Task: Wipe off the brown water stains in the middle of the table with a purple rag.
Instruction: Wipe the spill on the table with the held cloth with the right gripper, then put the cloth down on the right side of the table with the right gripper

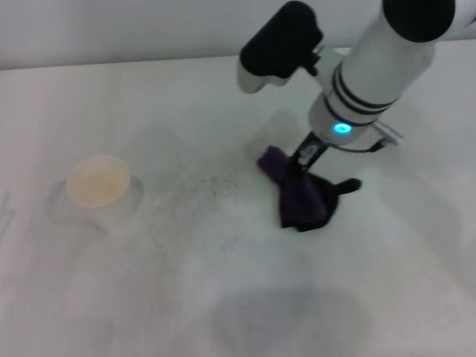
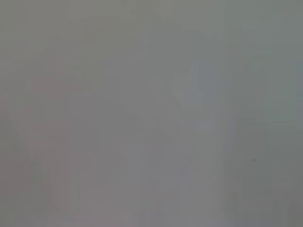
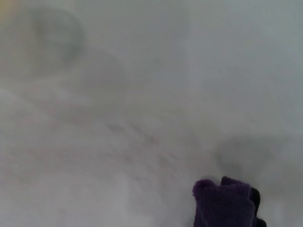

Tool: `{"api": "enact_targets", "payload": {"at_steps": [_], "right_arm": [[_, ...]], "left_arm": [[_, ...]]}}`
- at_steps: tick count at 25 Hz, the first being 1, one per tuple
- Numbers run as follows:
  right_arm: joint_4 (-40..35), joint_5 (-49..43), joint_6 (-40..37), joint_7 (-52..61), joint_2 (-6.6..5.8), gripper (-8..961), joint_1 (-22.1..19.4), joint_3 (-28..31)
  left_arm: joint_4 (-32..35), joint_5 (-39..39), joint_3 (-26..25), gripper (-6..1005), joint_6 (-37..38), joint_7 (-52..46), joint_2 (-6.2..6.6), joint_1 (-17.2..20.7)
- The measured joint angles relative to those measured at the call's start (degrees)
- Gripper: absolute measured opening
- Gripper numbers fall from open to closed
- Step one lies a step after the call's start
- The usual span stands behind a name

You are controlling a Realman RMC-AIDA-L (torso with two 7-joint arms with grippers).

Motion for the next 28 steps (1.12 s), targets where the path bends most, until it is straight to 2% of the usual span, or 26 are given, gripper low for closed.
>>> {"api": "enact_targets", "payload": {"at_steps": [10, 18, 28], "right_arm": [[-0.65, -6.22, 6.32, 0.48, -0.29, 104, -1.99, 6.89], [0.04, -8.81, 5.99, -1.71, -0.38, 122, -4.41, 13.12], [-0.06, -7.10, 4.87, -9.10, -0.26, 143, -8.60, 22.93]], "left_arm": [[0.40, -0.08, -0.11, 877, -0.23, 0.00, 0.08, -0.60], [0.44, -0.09, -0.25, 876, -0.41, 0.00, 0.13, -1.65], [0.52, 0.00, -0.12, 876, -1.27, 0.00, 0.19, -3.23]]}}
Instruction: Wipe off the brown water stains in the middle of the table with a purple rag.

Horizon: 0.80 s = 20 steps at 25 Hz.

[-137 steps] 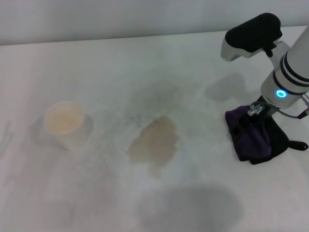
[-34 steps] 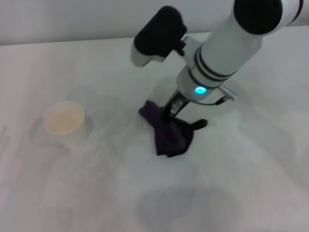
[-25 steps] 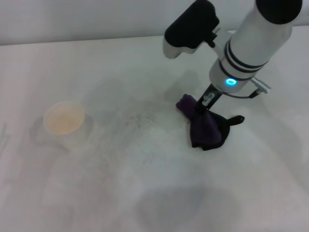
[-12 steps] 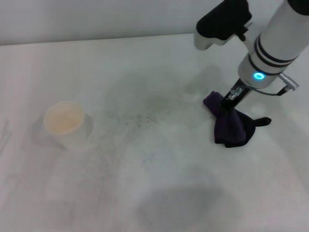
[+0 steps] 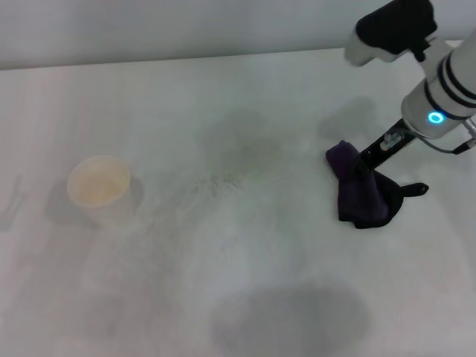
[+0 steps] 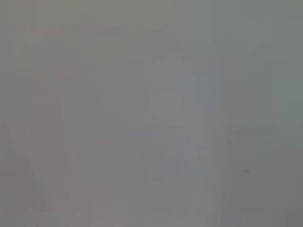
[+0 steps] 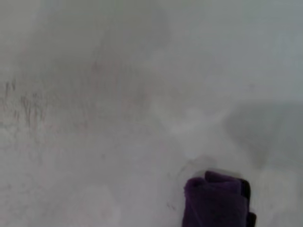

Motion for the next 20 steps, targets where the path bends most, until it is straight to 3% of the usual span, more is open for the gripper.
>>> {"api": "enact_targets", "payload": {"at_steps": [1, 6, 15, 20], "right_arm": [[-0.35, 1.20, -0.23, -1.29, -0.05, 145, -0.54, 1.02], [-0.77, 8.59, -0.62, -11.81, -0.24, 381, -2.63, 12.47], [1.70, 13.74, -1.90, -32.46, -0.66, 391, -4.84, 36.45], [4.36, 18.57, -6.94, -40.95, -1.23, 392, -6.34, 42.59]], "left_arm": [[0.00, 0.08, 0.00, 876, -0.10, 0.00, -0.01, -0.03], [0.01, 0.22, 0.12, 876, -0.28, 0.00, -0.02, -0.31], [0.02, -0.40, -0.27, 877, -0.37, 0.00, -0.27, -0.67], [-0.07, -0.96, -0.35, 877, -0.36, -0.16, -0.40, -1.02]]}}
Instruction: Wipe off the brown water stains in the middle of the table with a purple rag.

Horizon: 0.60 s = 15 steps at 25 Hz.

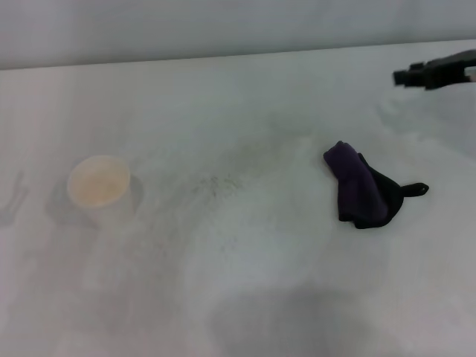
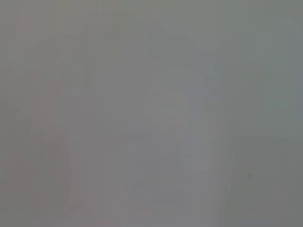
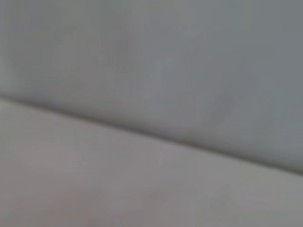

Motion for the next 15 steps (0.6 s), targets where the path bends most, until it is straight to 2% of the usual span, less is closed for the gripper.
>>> {"api": "enact_targets", "payload": {"at_steps": [4, 8, 15], "right_arm": [[2.43, 7.33, -7.61, -5.46, -0.35, 392, -2.83, 0.83], [6.78, 18.82, -13.90, -14.68, -0.65, 392, -5.05, 1.35], [15.43, 35.74, -16.63, -30.38, -1.76, 392, -6.76, 3.67]], "left_arm": [[-0.47, -0.99, -0.01, 877, 0.00, -0.43, -0.16, -0.73], [-2.41, -1.40, 0.00, 877, -0.70, -0.22, -0.23, -2.15], [-3.46, -1.09, 0.07, 876, -2.83, 0.85, -0.29, -3.25]]}}
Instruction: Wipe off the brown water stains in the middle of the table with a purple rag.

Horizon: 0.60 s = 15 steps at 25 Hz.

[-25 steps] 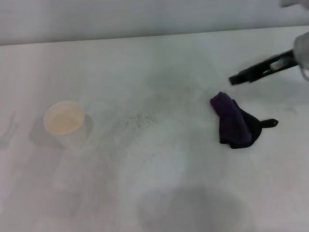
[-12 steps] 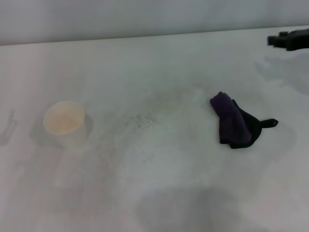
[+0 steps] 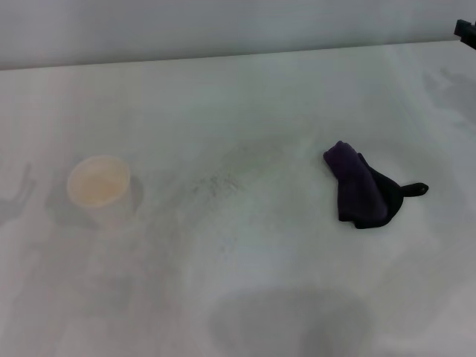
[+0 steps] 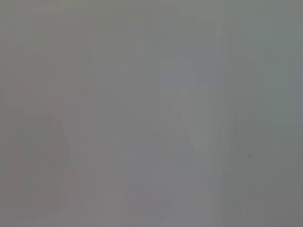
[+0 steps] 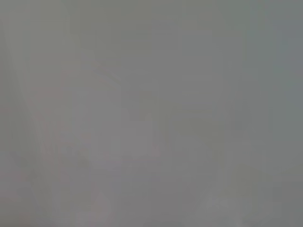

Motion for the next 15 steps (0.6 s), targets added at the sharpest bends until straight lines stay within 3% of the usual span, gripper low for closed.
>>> {"api": "enact_targets", "payload": {"at_steps": [3, 7, 15], "right_arm": [[1.72, 5.06, 1.64, -5.85, 0.61, 392, -1.30, 0.05], [3.31, 15.15, 5.28, -15.79, 2.53, 392, -4.08, 0.10], [18.44, 34.89, 16.71, -42.13, 2.68, 392, -5.55, 0.22]], "left_arm": [[-0.02, 0.10, 0.10, 876, -0.04, 0.29, -0.03, -0.18], [0.47, 0.17, 0.26, 877, 0.16, 0.40, 0.04, -0.30], [1.94, 0.30, 0.40, 879, 0.34, 0.24, 0.33, -0.48]]}}
